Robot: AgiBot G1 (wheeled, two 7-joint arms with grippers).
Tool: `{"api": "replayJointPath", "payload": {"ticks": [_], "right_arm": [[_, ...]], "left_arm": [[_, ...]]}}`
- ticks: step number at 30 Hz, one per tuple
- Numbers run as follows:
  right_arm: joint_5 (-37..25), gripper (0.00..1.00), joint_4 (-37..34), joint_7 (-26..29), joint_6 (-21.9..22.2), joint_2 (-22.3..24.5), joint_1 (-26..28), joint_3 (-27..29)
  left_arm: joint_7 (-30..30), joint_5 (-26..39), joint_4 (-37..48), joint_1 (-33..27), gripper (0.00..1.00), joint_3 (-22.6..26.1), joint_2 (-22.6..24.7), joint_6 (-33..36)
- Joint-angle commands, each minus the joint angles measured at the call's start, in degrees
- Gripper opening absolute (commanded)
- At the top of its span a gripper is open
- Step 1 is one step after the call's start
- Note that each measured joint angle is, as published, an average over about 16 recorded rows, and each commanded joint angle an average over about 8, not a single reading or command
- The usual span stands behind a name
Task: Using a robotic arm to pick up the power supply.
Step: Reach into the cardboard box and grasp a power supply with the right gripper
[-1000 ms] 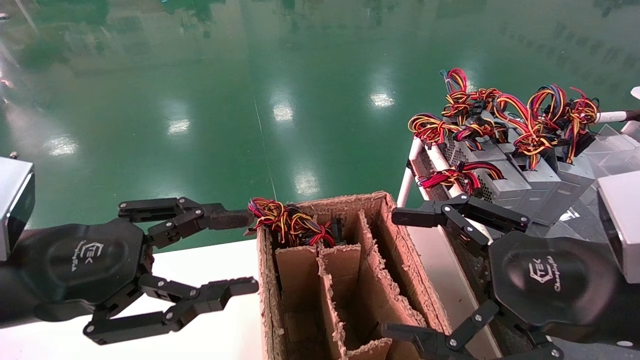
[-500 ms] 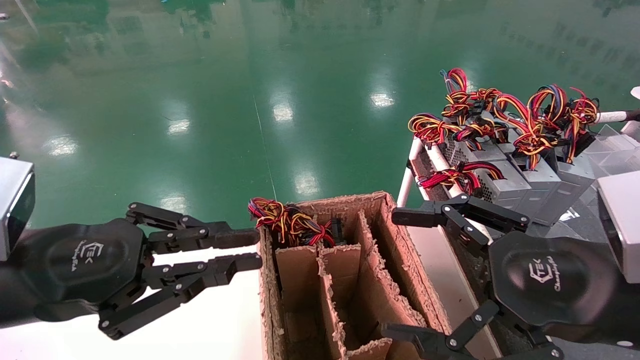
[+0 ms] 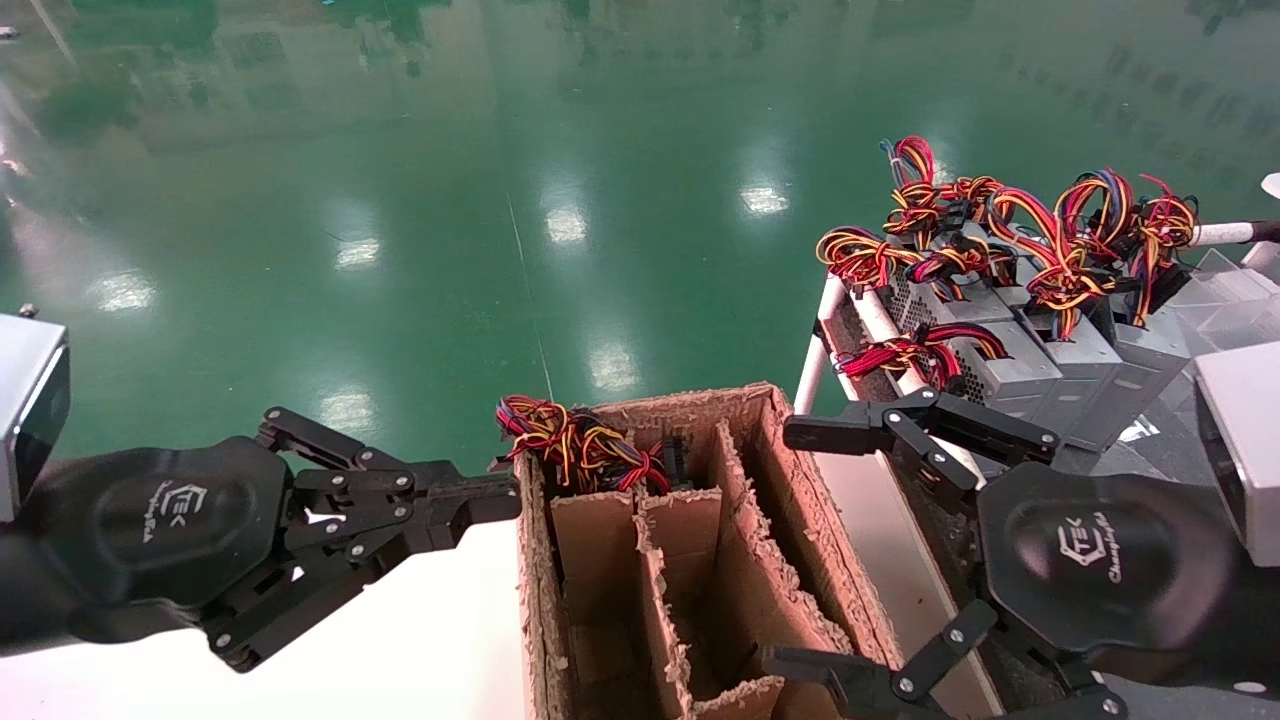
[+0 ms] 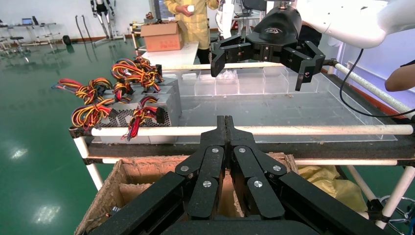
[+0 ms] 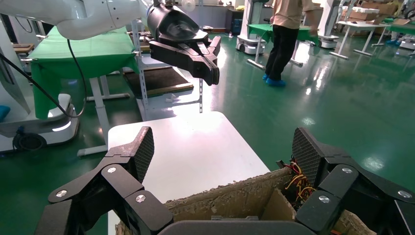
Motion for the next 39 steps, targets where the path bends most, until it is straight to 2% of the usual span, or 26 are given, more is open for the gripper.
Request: {"api": "replayJointPath", "payload": {"ticks": [1,2,3,12,19,23,28,32,37,39], "right_arm": [[0.0,1.00,0.0,0.0,0.0,0.0,0.0,0.0],[0.0,1.00,0.0,0.0,0.0,0.0,0.0,0.0],[0.0,1.00,0.0,0.0,0.0,0.0,0.0,0.0],[-1.8,1.00,-0.6,0.5,1.2,-0.3,0.4,-0.7],[-8.9,1.00,-2.3,3.2,5.4,-2.9,3.1,-4.0],[-15.7,1.00,-5.5,6.9,8.1,-6.8,7.1,-8.0],[-24.0,1.00,-12.7,10.1,10.5,-13.9,12.7,-13.3],[-28.4,1.00,-20.3,10.5,12.0,-19.8,16.2,-16.3],[-31.4,1.00,-29.9,8.5,14.2,-26.0,18.9,-18.2],[-31.9,0.78,-33.5,7.3,15.0,-28.0,19.7,-18.5]], "left_arm": [[0.0,0.0,0.0,0.0,0.87,0.0,0.0,0.0],[0.0,0.0,0.0,0.0,0.99,0.0,0.0,0.0],[0.0,0.0,0.0,0.0,1.00,0.0,0.0,0.0],[0.0,0.0,0.0,0.0,1.00,0.0,0.0,0.0],[0.0,0.0,0.0,0.0,1.00,0.0,0.0,0.0],[0.0,0.0,0.0,0.0,1.00,0.0,0.0,0.0],[0.0,0.0,0.0,0.0,1.00,0.0,0.0,0.0],[0.0,0.0,0.0,0.0,1.00,0.0,0.0,0.0],[0.0,0.0,0.0,0.0,1.00,0.0,0.0,0.0],[0.0,0.0,0.0,0.0,1.00,0.0,0.0,0.0]]}}
